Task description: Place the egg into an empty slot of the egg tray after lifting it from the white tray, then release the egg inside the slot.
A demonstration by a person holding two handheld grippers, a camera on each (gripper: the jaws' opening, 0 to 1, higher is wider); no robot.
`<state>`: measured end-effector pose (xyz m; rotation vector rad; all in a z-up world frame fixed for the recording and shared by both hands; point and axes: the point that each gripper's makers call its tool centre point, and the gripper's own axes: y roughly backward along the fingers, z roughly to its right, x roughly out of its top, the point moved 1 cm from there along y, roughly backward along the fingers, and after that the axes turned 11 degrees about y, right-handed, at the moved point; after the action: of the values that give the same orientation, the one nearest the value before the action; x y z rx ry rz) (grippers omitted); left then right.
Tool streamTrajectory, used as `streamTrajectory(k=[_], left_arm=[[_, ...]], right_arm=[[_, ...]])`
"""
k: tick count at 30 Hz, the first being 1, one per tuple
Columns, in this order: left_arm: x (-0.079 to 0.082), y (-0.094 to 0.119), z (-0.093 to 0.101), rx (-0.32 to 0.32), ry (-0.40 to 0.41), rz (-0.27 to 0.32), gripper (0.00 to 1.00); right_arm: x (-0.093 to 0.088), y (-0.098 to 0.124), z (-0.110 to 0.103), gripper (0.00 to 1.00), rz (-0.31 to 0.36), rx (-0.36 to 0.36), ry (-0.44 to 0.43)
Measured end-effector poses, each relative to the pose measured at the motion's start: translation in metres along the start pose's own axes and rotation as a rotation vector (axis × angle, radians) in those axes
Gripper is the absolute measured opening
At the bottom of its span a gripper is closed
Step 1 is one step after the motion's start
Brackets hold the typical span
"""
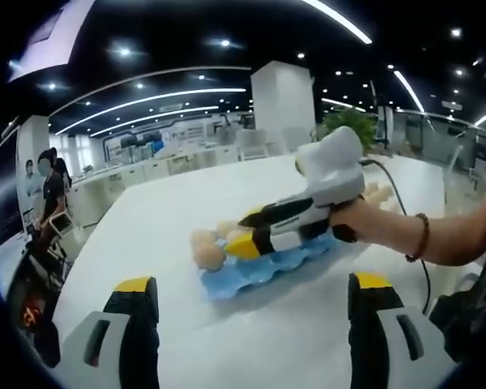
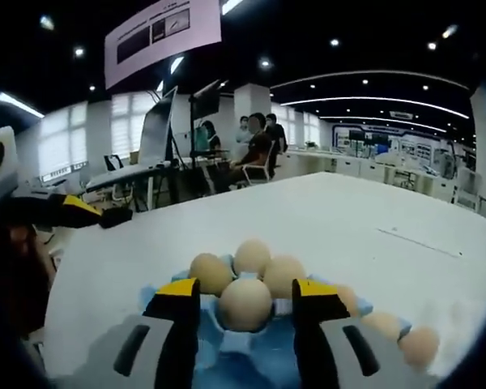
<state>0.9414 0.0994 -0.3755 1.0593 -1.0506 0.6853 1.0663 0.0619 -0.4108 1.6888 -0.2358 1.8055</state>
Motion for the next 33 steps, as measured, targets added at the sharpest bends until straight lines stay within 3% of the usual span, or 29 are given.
streamTrajectory(k=[5, 11, 28, 33], left_arm=[[0.000, -0.001, 0.002, -0.005, -0.001, -0.001, 1.00], [0.000, -0.003, 0.004, -0.010, -0.002, -0.003, 1.00], [0.002, -0.007, 0.010, -0.022, -0.003, 0.003, 1.00], [0.003, -0.010, 0.010, -0.025, 0.006, 0.007, 1.00]], right_arm=[[0.003, 0.003, 0.001, 0.60, 0.004, -0.010, 0.011], [0.006, 0.007, 0.005, 0.77, 0.011, -0.030, 0.019], [0.002, 0.032, 0.027, 0.82, 0.011, -0.098, -0.006], [-0.005, 0.039, 0.036, 0.81, -0.016, -0.117, -0.017]])
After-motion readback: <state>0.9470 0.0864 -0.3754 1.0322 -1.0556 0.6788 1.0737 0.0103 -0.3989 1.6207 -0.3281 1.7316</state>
